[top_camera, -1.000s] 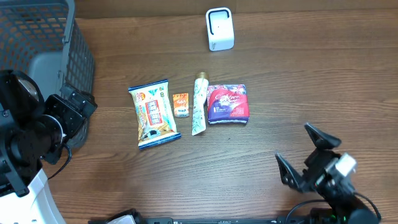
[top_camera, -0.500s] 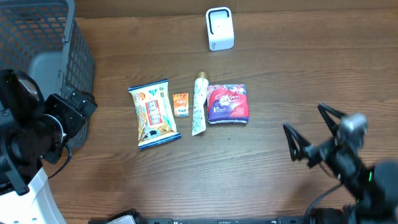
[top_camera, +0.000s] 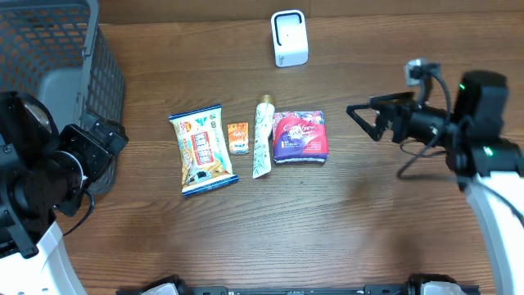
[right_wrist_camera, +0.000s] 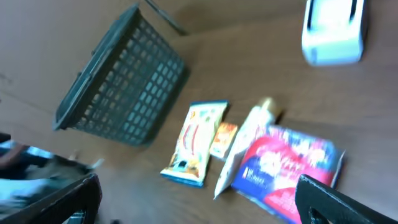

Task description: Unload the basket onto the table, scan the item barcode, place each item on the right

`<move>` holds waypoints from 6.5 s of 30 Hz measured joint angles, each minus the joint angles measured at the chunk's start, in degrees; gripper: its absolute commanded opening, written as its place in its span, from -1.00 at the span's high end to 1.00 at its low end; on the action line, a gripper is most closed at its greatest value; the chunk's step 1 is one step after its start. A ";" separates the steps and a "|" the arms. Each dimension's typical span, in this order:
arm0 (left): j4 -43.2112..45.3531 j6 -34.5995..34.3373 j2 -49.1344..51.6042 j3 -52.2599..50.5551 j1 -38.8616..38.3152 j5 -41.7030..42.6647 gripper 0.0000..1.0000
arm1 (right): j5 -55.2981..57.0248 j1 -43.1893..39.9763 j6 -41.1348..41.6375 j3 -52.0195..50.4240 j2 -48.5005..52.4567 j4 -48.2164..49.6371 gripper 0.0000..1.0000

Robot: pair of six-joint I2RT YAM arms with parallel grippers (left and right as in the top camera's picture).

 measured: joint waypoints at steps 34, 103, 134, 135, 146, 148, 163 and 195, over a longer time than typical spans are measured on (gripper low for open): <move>0.00 0.00 0.00 0.00 0.00 0.00 -1.00 | 28.89 14.93 13.79 0.02 30.27 2.10 -0.51; 0.00 0.00 0.00 0.00 0.00 0.00 -1.00 | 66.75 15.28 10.69 29.31 23.15 -49.07 0.93; 0.00 0.00 0.00 0.00 0.00 0.00 -1.00 | 66.36 35.56 0.74 27.82 35.19 -33.05 -0.38; 0.02 0.00 0.00 0.00 0.00 0.00 -0.99 | 67.71 36.28 0.74 27.71 36.41 -32.74 -0.39; 0.00 0.00 0.00 0.00 0.00 0.00 -1.00 | 76.11 39.98 1.20 27.52 45.64 -29.44 -0.24; 0.00 0.00 0.00 0.00 0.00 0.00 -0.99 | 77.48 40.00 2.12 27.52 46.03 -29.42 -0.11; 0.00 0.00 0.00 0.00 0.00 0.00 -0.99 | 80.98 39.98 7.45 27.10 45.97 -27.28 0.93; 0.00 0.00 0.00 0.00 0.00 0.00 -1.00 | 7.45 18.43 -2.75 40.13 46.36 -41.05 0.93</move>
